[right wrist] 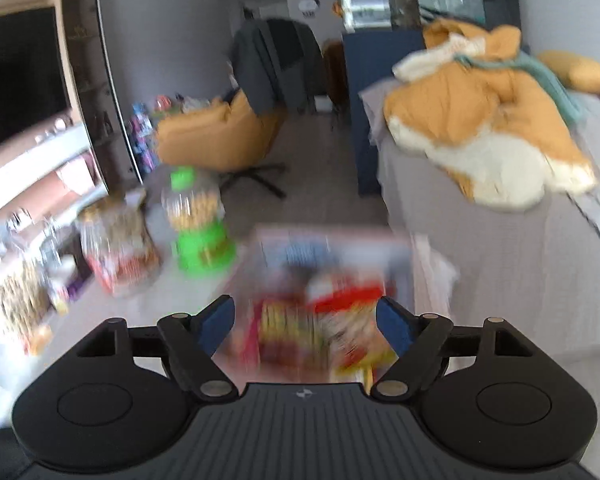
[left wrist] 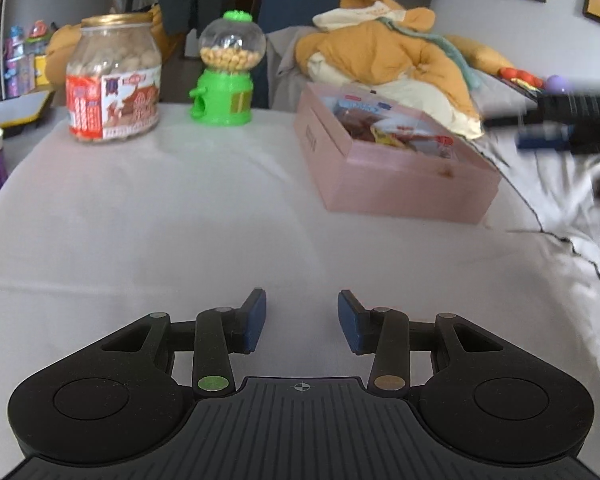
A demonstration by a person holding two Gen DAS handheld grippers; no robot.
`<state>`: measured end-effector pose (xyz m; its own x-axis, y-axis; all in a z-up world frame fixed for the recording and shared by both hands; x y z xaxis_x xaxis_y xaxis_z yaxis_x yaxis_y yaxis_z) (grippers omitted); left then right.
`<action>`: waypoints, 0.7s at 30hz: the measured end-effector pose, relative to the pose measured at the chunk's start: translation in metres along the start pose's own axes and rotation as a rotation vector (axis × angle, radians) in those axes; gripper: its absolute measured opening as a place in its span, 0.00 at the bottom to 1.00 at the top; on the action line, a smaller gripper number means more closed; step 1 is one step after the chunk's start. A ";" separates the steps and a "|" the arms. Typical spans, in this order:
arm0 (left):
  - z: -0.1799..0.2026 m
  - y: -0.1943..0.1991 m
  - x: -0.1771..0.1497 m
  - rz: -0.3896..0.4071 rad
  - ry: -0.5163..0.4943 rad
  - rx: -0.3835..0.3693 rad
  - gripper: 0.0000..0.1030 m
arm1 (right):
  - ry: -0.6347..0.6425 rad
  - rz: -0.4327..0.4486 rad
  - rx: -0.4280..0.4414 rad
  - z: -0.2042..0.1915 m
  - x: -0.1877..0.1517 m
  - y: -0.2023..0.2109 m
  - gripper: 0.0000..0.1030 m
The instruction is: Organize snacks
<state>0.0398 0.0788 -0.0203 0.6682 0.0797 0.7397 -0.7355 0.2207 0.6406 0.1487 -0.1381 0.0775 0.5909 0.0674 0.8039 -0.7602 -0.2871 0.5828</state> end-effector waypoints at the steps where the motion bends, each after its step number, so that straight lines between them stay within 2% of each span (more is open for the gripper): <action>1: 0.005 0.001 -0.003 0.013 -0.012 0.015 0.44 | 0.012 -0.016 -0.021 -0.002 -0.021 0.004 0.76; 3: 0.015 0.002 -0.007 0.023 -0.014 0.029 0.44 | 0.052 -0.046 -0.064 -0.011 -0.061 0.006 0.76; 5: 0.027 -0.001 -0.010 0.030 -0.012 0.011 0.44 | 0.069 -0.073 -0.087 -0.019 -0.093 0.006 0.76; 9: 0.047 -0.009 -0.013 0.055 -0.106 0.101 0.45 | 0.020 -0.157 -0.046 -0.028 -0.138 -0.004 0.76; 11: 0.049 -0.010 -0.013 0.052 -0.116 0.115 0.45 | 0.041 -0.122 -0.088 -0.031 -0.146 -0.003 0.79; 14: 0.051 -0.011 -0.013 0.049 -0.136 0.132 0.46 | 0.066 -0.109 -0.164 -0.033 -0.152 -0.006 0.90; 17: 0.055 -0.013 -0.014 0.052 -0.169 0.159 0.46 | -0.005 -0.114 -0.162 -0.021 -0.153 -0.009 0.99; 21: 0.057 -0.014 -0.015 0.059 -0.178 0.170 0.46 | 0.014 -0.072 -0.172 -0.019 -0.155 -0.009 1.00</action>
Point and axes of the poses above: each gripper's, at about its wrist camera, not at the fingertips, and y roughly against the way its jaws point, z to its right, x to its top, the point moved 5 cm from there along -y, roughly the way its jaws point, and after that the axes turned 1 degree about -z, right-handed, at the moved point
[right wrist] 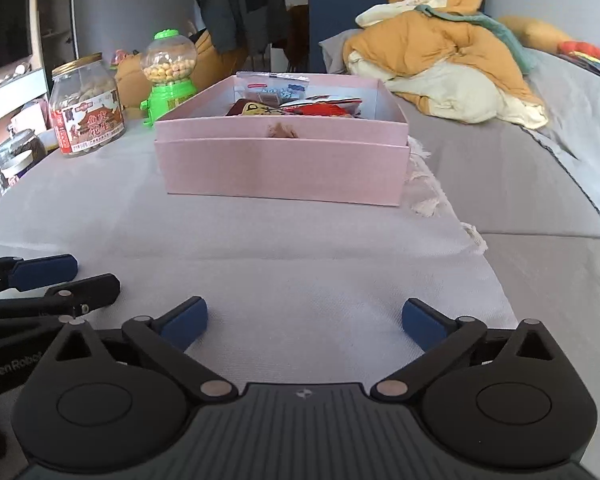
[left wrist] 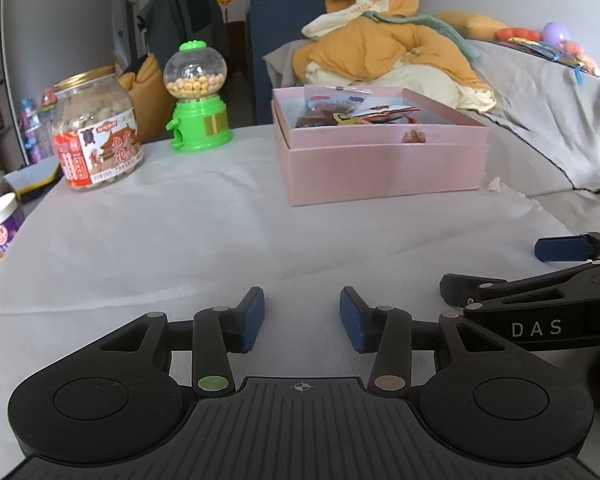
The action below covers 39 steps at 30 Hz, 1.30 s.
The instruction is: Organize snacks
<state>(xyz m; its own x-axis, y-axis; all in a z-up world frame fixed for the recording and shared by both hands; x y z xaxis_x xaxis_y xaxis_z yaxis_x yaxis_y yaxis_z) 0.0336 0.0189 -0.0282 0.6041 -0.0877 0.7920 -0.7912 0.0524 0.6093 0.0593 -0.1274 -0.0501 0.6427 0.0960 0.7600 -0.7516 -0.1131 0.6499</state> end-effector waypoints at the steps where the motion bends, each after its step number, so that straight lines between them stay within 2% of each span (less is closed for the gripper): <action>1: 0.000 0.000 0.000 -0.001 0.005 -0.004 0.46 | 0.000 0.003 0.000 0.000 0.000 0.000 1.00; 13: -0.009 -0.001 0.000 0.002 0.048 -0.042 0.46 | -0.003 0.004 0.002 0.001 0.000 0.001 1.00; 18: -0.004 0.000 0.000 0.000 0.015 -0.017 0.47 | -0.003 0.004 0.002 0.001 0.000 0.001 1.00; 39: -0.003 0.000 0.000 -0.001 0.012 -0.014 0.47 | -0.003 0.004 0.002 0.001 0.000 0.001 1.00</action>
Point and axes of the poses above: each gripper's, at about its wrist camera, not at the fingertips, and y roughly against the way its jaws point, z to its right, x to its top, the point moved 5 cm from there along -y, roughly the way its jaws point, and after that the axes turned 1 degree about -z, right-handed, at the moved point
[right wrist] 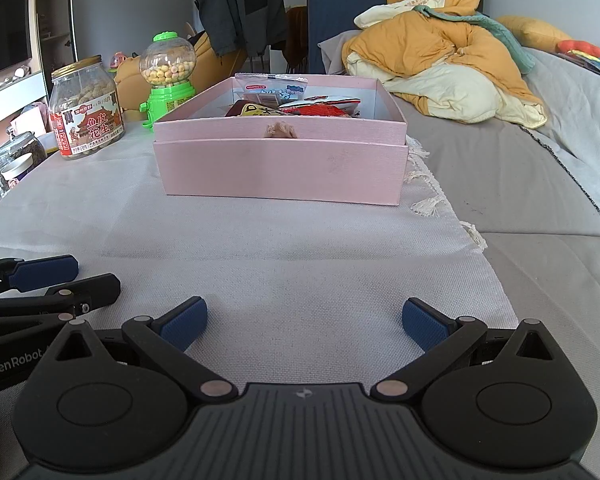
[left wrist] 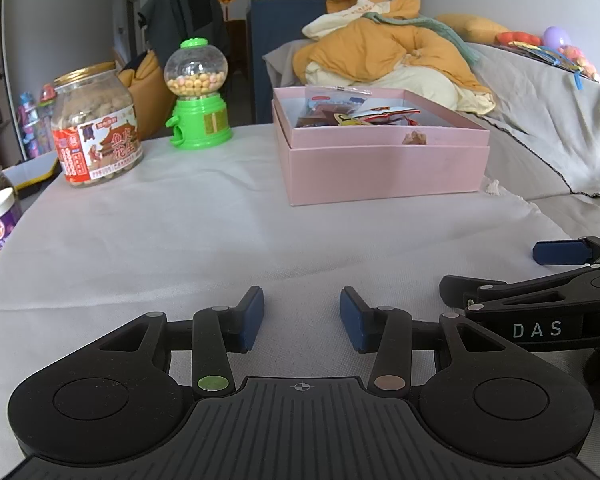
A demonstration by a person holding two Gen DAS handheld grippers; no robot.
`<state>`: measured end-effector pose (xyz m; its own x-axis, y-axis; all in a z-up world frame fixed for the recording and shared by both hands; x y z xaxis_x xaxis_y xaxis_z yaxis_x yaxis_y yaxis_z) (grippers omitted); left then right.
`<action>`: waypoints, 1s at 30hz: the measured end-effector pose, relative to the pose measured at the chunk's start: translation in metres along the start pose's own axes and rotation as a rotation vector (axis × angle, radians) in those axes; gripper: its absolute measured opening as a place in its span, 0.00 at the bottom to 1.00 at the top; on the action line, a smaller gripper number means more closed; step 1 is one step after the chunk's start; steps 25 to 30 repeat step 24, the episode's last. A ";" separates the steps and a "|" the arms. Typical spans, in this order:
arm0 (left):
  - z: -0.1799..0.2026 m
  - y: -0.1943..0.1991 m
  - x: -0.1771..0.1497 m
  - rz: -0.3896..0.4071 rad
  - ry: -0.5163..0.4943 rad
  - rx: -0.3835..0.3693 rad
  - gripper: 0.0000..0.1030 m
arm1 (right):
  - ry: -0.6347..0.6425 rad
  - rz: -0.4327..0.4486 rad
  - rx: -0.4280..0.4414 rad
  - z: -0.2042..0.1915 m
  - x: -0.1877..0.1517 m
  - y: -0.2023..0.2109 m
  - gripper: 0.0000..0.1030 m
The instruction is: Organize snacks
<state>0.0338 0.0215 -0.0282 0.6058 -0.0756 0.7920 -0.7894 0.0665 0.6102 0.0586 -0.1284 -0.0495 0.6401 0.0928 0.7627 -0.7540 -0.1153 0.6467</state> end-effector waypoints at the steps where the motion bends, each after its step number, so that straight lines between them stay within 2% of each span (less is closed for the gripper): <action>1: 0.000 0.000 0.000 0.000 0.000 0.000 0.47 | 0.000 0.000 0.000 0.000 0.000 0.000 1.00; 30: -0.002 0.000 -0.001 0.002 0.004 -0.007 0.46 | 0.002 0.000 0.000 0.000 0.000 0.000 1.00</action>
Point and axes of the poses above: each gripper's, at about its wrist camera, not at the fingertips, and y roughly against the way its jaws point, z to its right, x to its top, the point moved 5 cm from there along -y, roughly the way its jaws point, and after that the axes turned 1 degree about -z, right-handed, at the moved point
